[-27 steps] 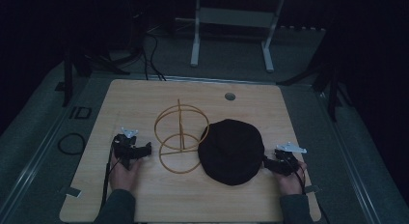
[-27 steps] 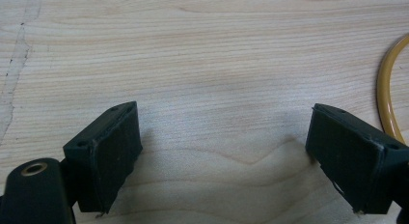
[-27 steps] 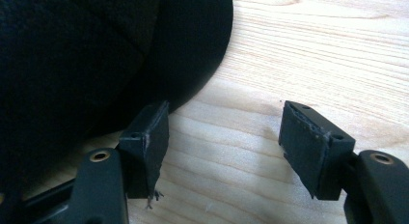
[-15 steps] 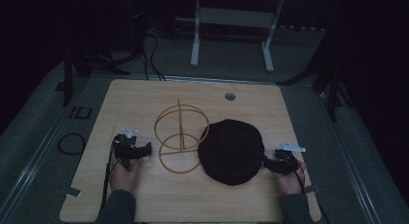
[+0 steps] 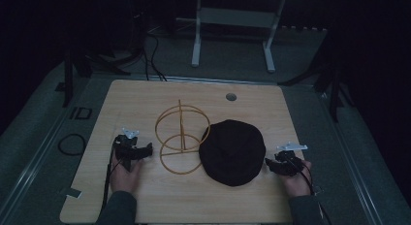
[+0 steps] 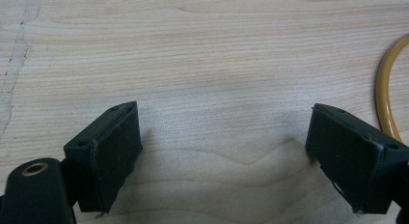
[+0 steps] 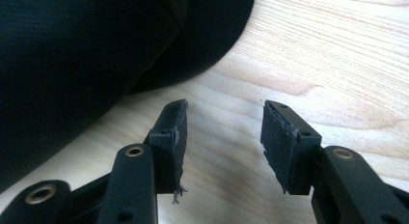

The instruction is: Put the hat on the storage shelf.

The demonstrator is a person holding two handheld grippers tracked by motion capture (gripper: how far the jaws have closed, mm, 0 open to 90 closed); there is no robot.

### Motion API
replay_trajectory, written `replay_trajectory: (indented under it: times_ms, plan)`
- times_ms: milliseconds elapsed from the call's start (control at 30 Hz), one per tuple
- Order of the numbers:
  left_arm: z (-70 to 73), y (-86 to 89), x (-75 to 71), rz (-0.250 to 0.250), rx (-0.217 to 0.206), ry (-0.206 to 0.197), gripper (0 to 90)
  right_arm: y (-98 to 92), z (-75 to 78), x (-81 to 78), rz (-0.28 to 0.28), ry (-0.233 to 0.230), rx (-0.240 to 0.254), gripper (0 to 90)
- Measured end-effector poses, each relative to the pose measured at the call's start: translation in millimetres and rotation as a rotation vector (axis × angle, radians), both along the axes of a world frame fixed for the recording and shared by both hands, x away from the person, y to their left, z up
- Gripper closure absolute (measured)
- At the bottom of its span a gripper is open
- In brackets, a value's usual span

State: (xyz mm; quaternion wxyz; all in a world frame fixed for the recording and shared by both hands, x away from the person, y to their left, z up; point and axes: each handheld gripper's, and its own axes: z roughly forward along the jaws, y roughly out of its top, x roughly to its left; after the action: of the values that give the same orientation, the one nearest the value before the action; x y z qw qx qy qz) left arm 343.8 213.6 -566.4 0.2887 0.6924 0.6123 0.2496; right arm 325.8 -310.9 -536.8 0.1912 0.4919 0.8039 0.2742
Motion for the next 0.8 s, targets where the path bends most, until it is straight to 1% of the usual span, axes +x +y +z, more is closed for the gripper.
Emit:
replay_trajectory:
  times_ms: [167, 200, 267, 300, 333, 367, 500, 600, 633, 667, 700, 733, 767, 800]
  plan:
    - [0.1, -0.2, -0.1, 0.0, 0.001, 0.001, 12.0, 1.5, 12.0, -4.1, 0.051, 0.016, -0.039, 51.0]
    - [0.1, -0.2, -0.1, 0.0, 0.001, 0.002, 12.1, 1.7, 14.2, -4.9, 0.062, 0.018, -0.041, 50.7]
    - [0.1, -0.2, -0.1, 0.0, 0.002, 0.001, 12.0, 2.2, 16.1, -5.7, 0.066, 0.021, -0.041, 50.3]
    - [0.1, -0.2, -0.1, 0.0, 0.002, 0.001, 12.0, 3.1, 21.9, -7.6, 0.083, 0.014, -0.049, 49.0]
    - [0.1, -0.2, -0.1, 0.0, 0.002, 0.001, 12.0, 3.2, 24.9, -8.5, 0.089, 0.016, -0.044, 48.3]
    - [0.1, -0.2, -0.1, 0.0, 0.001, 0.002, 12.0, 3.2, 24.9, -8.5, 0.089, 0.016, -0.044, 48.3]
    - [0.2, -0.3, -0.1, 0.0, 0.002, 0.002, 12.1, 4.6, 40.0, -12.2, 0.106, -0.006, -0.032, 46.1]
    - [0.2, -0.5, -0.2, 0.0, 0.002, 0.001, 12.1, 7.3, 50.5, -15.1, 0.129, -0.019, -0.025, 44.0]
    - [0.2, -0.5, -0.2, 0.0, 0.002, 0.001, 12.2, 7.3, 50.5, -15.1, 0.129, -0.019, -0.025, 44.0]
    - [0.2, -0.6, -0.2, 0.001, 0.002, 0.002, 12.1, 11.0, 57.7, -16.3, 0.146, -0.035, -0.028, 41.9]
    - [0.2, -0.6, -0.2, 0.001, 0.002, 0.002, 12.1, 11.0, 57.7, -16.3, 0.146, -0.035, -0.028, 41.9]
    - [0.2, -0.7, -0.2, 0.001, 0.002, 0.002, 12.2, 15.6, 63.6, -16.0, 0.164, -0.04, -0.024, 39.9]
    - [0.2, -0.7, -0.2, 0.001, 0.002, 0.002, 12.1, 15.6, 63.6, -16.0, 0.164, -0.04, -0.024, 39.9]
    - [0.3, -0.7, -0.3, 0.0, 0.003, 0.003, 12.1, 19.7, 66.7, -14.5, 0.176, -0.044, -0.029, 38.3]
